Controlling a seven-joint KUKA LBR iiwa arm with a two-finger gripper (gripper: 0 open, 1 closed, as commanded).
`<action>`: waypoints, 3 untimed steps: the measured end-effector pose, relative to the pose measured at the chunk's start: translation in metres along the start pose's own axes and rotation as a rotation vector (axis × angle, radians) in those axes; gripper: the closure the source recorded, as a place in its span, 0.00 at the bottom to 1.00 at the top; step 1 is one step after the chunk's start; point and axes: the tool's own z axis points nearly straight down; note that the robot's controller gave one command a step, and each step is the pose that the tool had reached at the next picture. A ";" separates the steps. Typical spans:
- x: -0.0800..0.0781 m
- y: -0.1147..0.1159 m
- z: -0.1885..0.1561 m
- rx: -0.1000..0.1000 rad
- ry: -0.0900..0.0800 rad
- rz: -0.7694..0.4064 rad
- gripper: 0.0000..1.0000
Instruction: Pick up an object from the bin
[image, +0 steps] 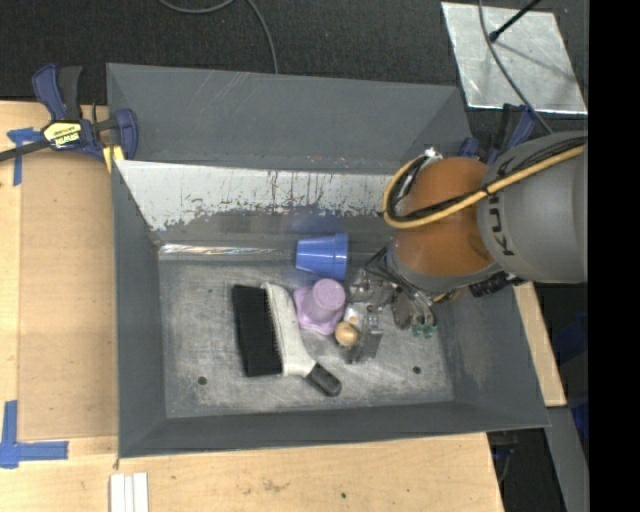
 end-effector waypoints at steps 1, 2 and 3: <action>0.000 0.000 0.000 0.000 0.000 0.000 1.00; 0.013 0.006 -0.120 0.000 0.005 -0.013 1.00; 0.013 0.006 -0.120 0.000 0.005 -0.014 1.00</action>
Offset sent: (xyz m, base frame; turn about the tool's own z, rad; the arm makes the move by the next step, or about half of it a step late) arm -0.0149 0.0071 0.1194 -0.0122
